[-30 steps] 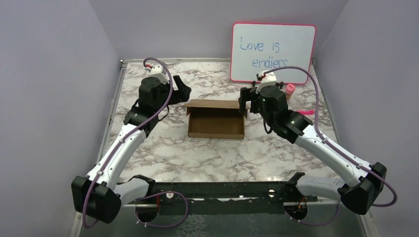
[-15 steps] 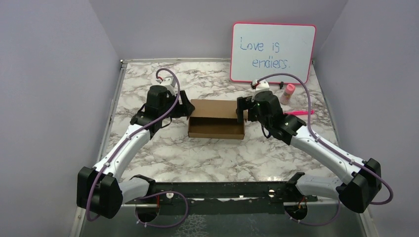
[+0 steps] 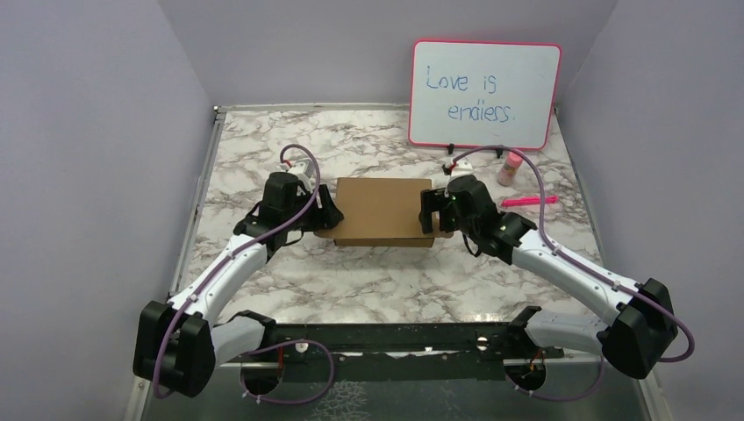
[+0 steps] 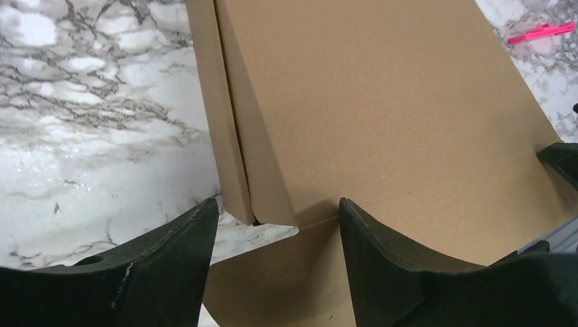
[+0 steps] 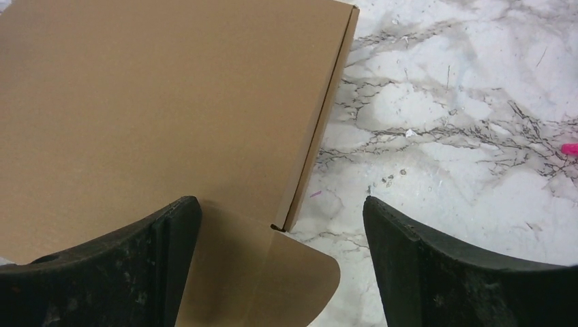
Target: Fold the paper box
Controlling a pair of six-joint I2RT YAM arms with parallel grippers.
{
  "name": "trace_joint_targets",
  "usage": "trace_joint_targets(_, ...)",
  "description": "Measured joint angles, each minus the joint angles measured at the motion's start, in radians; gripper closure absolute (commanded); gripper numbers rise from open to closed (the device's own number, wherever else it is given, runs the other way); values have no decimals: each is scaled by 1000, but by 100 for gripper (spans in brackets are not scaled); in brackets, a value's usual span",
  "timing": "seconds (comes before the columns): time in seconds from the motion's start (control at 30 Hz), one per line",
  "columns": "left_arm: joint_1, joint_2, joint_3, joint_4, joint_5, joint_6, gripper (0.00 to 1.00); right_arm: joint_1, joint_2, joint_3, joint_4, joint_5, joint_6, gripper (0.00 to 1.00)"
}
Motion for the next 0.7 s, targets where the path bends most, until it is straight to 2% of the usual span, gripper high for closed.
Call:
trace_joint_targets(0.13, 0, -19, -57, 0, 5, -14, 34, 0, -17, -26, 2, 0, 13, 7)
trace_joint_targets(0.37, 0, -48, -79, -31, 2, -34, 27, 0, -24, -36, 19, 2, 26, 7)
trace_joint_targets(0.53, 1, -76, -44, -22, -19, -51, 28, -5, -16, -39, 54, 1, 26, 7)
trace_joint_targets(0.7, 13, -39, -15, 28, -40, -65, 32, -23, 24, -40, 94, -11, 26, 9)
